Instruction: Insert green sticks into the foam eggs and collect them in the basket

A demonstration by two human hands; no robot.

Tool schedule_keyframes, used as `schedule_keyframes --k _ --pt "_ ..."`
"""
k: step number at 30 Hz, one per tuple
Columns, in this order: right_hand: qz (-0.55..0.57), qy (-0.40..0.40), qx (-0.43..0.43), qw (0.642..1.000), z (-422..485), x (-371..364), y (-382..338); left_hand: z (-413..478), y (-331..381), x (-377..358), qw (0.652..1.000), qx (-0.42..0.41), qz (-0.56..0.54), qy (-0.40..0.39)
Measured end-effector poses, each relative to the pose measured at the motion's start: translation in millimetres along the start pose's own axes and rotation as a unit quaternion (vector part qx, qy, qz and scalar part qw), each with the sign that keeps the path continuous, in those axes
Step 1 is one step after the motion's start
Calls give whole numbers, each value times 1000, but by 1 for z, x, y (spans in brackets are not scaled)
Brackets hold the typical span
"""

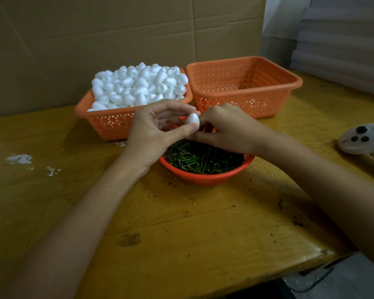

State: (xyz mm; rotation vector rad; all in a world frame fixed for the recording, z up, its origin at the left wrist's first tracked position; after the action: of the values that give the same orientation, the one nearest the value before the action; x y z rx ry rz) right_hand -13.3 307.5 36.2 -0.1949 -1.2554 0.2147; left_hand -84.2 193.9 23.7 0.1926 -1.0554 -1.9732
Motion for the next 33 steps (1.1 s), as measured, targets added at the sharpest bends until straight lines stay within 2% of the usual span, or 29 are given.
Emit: schedule_keyframes --k 17,33 --pt "18 34 15 999 1 2 5 -1 1 -1 1000 -8 -26 -12" --pt "16 48 17 999 1 2 10 0 7 -3 999 -24 -4 -22"
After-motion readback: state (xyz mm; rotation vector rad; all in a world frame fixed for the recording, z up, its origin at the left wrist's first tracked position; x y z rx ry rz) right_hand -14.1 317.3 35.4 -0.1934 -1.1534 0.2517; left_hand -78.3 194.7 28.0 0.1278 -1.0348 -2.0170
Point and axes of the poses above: each hand's wrist, its own z-axis towards the middle knuckle, its own x-axis out of the back of the hand, y = z × x, the point moved 8 cm from there along z, towards the middle knuckle, and after that the axes turned 8 degrees about -x, right-handed, at the moved point
